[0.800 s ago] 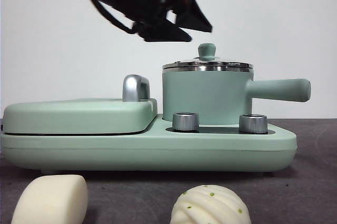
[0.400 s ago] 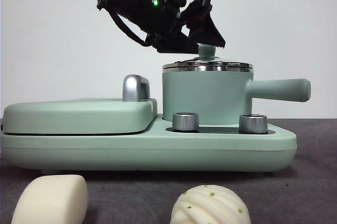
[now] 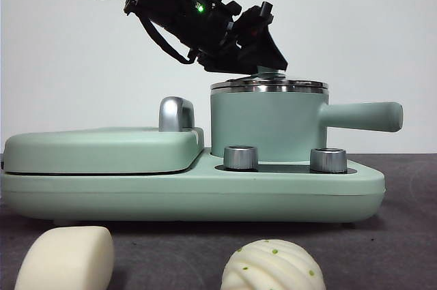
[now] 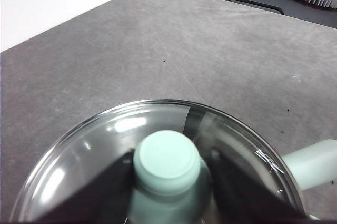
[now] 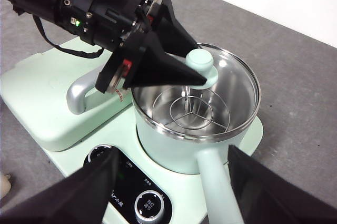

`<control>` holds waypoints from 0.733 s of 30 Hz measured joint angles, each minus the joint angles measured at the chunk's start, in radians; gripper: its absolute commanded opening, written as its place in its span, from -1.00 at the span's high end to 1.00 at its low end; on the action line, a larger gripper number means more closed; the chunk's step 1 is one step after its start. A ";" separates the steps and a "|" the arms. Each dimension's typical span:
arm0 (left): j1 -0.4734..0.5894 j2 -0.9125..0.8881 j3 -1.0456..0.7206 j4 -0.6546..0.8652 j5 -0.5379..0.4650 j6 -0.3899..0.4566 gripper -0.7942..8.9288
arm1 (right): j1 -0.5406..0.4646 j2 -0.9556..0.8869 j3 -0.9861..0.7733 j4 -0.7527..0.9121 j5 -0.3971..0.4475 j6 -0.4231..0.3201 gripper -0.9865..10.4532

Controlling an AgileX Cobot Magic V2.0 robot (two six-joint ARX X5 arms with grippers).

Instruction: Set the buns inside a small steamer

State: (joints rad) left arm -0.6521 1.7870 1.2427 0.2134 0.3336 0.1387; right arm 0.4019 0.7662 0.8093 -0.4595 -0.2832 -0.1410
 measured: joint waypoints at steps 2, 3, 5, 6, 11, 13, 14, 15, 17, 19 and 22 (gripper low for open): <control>0.002 0.000 0.000 0.002 0.002 0.004 0.81 | 0.000 0.000 0.000 0.000 0.000 0.000 0.25; 0.002 0.000 0.000 0.002 0.002 0.006 0.80 | 0.000 0.000 0.000 0.000 0.000 0.000 0.25; 0.002 0.000 0.000 0.002 0.001 0.008 0.80 | 0.000 0.000 0.000 0.000 0.000 0.000 0.25; 0.002 0.000 0.000 0.002 0.001 0.008 0.80 | 0.000 0.000 0.000 0.000 0.000 0.000 0.25; 0.002 0.000 0.000 0.003 0.001 0.006 0.80 | 0.000 0.000 0.000 0.000 0.000 0.000 0.25; 0.002 -0.004 0.000 -0.001 -0.003 0.002 0.80 | 0.000 0.000 0.000 0.000 0.000 0.000 0.25; 0.002 -0.009 0.000 -0.008 -0.010 -0.001 0.80 | 0.000 0.000 0.000 0.000 0.000 0.000 0.25; 0.001 -0.017 0.000 -0.018 -0.019 -0.005 0.80 | 0.000 0.000 0.000 0.000 0.000 0.000 0.25; 0.001 -0.040 0.000 -0.029 -0.034 -0.010 0.80 | 0.000 0.000 0.000 0.000 0.000 0.000 0.25; 0.002 -0.082 0.000 -0.038 -0.050 -0.020 0.80 | 0.000 0.000 0.000 0.000 0.000 0.000 0.25; 0.007 -0.166 0.000 -0.054 -0.050 -0.036 0.80 | 0.000 0.000 0.000 0.000 0.000 0.000 0.25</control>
State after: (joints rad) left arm -0.6453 1.6207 1.2427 0.1593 0.2832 0.1024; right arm 0.4019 0.7662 0.8093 -0.4595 -0.2836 -0.1410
